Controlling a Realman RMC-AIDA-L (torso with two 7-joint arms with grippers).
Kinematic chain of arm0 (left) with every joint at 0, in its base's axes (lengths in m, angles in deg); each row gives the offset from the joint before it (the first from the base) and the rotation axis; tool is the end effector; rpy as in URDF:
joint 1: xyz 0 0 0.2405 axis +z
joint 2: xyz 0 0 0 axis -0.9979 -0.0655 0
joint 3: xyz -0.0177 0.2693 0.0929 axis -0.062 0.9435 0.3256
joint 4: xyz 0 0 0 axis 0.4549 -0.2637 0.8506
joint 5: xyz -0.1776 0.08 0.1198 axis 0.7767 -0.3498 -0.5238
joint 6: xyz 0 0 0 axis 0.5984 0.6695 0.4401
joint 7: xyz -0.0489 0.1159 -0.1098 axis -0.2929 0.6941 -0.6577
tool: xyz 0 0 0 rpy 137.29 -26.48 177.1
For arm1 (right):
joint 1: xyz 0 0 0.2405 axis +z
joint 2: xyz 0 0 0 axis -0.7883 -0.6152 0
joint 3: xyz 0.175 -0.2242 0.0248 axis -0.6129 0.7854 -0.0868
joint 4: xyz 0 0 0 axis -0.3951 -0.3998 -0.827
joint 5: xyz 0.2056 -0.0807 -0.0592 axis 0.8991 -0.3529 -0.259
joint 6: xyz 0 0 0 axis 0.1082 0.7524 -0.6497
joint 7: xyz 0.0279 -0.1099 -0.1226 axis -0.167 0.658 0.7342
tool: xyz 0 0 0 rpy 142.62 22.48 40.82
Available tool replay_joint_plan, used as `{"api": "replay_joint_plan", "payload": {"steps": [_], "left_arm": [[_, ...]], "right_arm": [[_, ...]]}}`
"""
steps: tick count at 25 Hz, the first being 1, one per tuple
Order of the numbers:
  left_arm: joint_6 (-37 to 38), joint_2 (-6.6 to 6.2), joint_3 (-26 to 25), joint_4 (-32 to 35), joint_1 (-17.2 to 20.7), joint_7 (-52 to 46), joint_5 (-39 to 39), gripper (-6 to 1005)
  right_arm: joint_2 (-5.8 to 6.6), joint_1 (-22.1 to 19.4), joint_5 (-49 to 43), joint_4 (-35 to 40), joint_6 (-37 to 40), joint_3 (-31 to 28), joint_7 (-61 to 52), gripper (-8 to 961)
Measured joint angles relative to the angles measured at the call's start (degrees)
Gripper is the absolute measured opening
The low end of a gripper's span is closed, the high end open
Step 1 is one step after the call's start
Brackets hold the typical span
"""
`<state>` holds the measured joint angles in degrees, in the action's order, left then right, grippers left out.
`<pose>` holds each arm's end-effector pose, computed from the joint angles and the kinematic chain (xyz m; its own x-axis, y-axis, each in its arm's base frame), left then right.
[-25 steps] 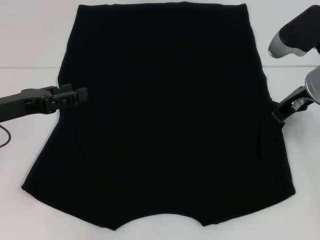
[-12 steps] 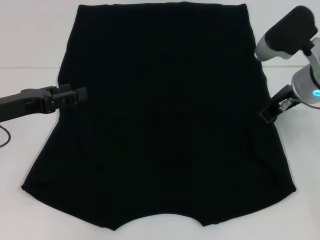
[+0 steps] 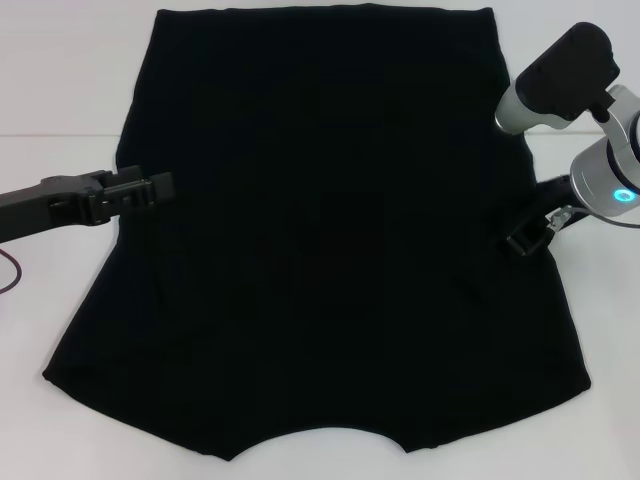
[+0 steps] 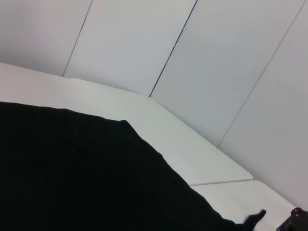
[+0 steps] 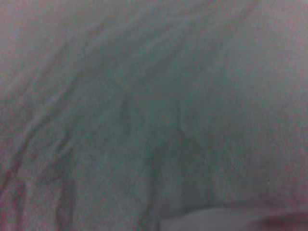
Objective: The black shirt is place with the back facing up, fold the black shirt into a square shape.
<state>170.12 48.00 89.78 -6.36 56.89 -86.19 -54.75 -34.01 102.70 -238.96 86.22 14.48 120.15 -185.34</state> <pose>-0.3061 0.3929 0.0503 0.5333 0.5101 0.6748 0.7856 -0.5944 -0.1716 0.2204 0.4827 -0.0364 0.7819 -0.5951 0.1856 -0.4087 -0.7142 -0.5683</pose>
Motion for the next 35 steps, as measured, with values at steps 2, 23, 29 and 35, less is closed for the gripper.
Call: {"api": "replay_joint_plan", "payload": {"steps": [2,23,29,35], "left_arm": [[0.0,0.0,0.0,0.0,0.0,0.0,0.0,660],[3.1,-1.72,-3.4,1.6,1.3,-15.0,-5.3,659],[8.9,-2.55,-7.1,3.2,1.3,-21.0,-12.3,659],[13.6,-3.33,-10.1,6.5,1.5,-26.2,-21.2,660]], "right_arm": [[0.02,-0.1,0.0,0.0,-0.3,0.0,0.0,253],[10.1,-2.6,22.2,-13.3,5.6,-27.3,-4.3,422],[11.58,-4.0,26.4,-15.7,8.3,-27.9,-4.5,496],[11.67,-4.0,27.4,-15.6,10.9,-30.0,-5.5,759]]}}
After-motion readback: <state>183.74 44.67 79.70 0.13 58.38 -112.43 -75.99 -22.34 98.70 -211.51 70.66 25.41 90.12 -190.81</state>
